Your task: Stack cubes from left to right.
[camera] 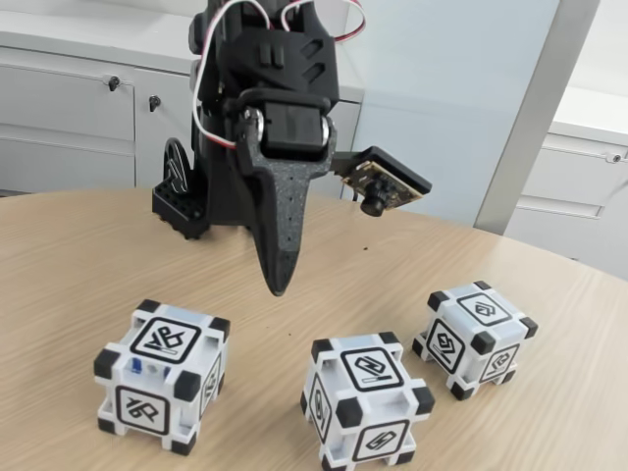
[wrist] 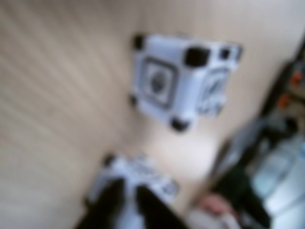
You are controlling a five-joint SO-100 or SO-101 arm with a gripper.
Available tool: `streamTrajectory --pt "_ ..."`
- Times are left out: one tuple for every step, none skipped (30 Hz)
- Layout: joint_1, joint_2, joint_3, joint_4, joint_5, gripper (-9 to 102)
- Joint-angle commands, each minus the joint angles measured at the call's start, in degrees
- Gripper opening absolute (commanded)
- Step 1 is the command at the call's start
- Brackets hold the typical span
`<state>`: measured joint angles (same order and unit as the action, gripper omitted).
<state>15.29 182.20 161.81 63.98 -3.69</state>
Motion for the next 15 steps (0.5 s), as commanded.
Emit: streamTrajectory --pt "0.2 0.4 -0.4 -0.1 -0.6 1" --pt "0.2 0.4 -0.4 -0.1 -0.6 1" --pt "0.2 0.4 -0.4 -0.1 -0.7 1" --pt "0.2 0.4 -0.4 -0.1 -0.7 1" --pt "0.2 0.4 -0.4 -0.1 -0.9 1" --pt "0.2 0.4 -0.4 -0.1 -1.3 2" --pt "0.2 0.4 -0.4 -0.1 -1.9 0" --pt "0.2 0.4 -0.4 -0.1 -2.4 0" --pt "0.3 0.4 -0.4 -0.1 -1.9 0" --pt "1.0 0.4 -0.4 -0.1 -0.8 0" --pt "1.0 0.4 -0.4 -0.2 0.5 0" --pt "1.0 0.4 -0.4 -0.2 1.1 0" --pt "0.9 0.4 -0.4 -0.2 -4.5 0" --pt "0.4 0.4 -0.4 -0.2 -7.1 0" --pt "0.4 0.4 -0.4 -0.2 -8.6 0"
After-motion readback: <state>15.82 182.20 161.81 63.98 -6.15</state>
